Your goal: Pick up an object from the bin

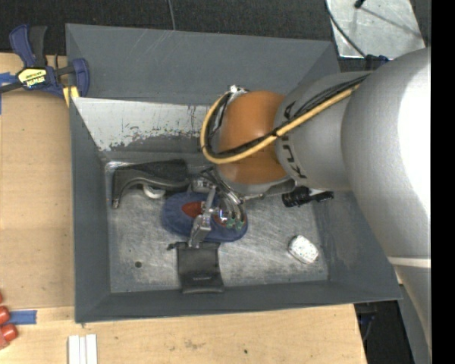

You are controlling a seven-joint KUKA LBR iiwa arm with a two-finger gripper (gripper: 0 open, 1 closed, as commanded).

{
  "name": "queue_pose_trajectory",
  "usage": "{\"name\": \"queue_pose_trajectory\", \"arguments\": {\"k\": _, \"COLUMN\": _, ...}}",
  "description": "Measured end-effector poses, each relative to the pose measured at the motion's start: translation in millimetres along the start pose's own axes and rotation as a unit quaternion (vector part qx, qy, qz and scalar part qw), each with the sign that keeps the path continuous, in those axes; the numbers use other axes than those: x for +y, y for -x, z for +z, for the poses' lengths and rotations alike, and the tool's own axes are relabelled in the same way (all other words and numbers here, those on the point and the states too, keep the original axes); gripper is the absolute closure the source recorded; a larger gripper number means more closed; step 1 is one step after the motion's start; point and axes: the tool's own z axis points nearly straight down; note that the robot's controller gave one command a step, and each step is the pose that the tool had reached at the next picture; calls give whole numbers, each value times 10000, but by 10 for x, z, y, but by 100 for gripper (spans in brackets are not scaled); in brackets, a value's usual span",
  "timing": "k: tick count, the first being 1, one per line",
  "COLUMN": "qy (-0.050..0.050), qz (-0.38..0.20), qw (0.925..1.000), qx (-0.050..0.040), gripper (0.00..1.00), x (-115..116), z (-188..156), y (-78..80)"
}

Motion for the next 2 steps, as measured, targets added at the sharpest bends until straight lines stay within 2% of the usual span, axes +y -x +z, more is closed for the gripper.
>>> {"name": "queue_pose_trajectory", "arguments": {"k": 2, "qy": 0, "qz": 4, "qw": 10000, "qx": -8, "gripper": 0, "x": -2, "z": -7, "y": 21}}
